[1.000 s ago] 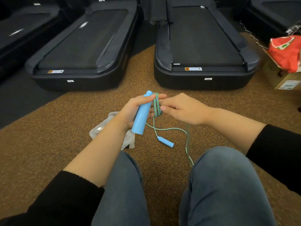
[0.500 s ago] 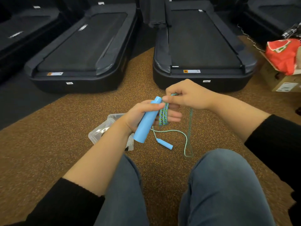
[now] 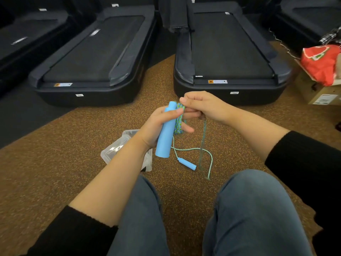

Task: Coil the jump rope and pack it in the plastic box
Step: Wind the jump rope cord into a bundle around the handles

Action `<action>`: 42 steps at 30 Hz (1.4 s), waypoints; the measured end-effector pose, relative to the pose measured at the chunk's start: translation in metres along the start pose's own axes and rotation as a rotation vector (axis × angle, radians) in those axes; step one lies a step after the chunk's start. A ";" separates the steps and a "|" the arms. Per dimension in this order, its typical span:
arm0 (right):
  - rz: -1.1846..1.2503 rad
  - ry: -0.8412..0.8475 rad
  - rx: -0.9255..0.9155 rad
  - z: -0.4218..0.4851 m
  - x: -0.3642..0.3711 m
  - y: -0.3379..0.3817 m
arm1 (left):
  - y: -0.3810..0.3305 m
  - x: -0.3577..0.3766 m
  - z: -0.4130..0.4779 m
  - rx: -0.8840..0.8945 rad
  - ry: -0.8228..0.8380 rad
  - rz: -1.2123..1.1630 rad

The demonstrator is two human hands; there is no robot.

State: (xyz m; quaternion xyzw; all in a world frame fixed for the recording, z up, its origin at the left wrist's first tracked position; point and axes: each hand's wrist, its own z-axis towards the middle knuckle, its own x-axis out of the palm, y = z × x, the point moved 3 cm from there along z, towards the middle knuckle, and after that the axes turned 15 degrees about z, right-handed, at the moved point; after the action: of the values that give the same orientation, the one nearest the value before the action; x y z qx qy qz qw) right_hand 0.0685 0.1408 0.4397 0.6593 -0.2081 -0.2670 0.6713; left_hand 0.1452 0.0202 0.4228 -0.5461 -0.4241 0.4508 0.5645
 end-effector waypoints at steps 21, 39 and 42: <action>0.616 -0.165 0.249 0.000 -0.003 -0.037 | 0.008 0.010 0.006 -0.120 -0.038 -0.268; 0.266 -0.126 0.317 -0.034 0.047 -0.079 | 0.007 -0.005 0.014 -0.077 -0.057 -0.408; -0.053 -0.184 0.173 -0.045 0.049 -0.067 | 0.011 -0.011 0.014 -0.094 -0.090 -0.350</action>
State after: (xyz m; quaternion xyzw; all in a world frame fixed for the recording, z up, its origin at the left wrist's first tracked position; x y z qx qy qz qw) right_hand 0.1286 0.1456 0.3672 0.6929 -0.2734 -0.3249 0.5827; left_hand 0.1289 0.0128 0.4130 -0.4691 -0.5581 0.3491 0.5888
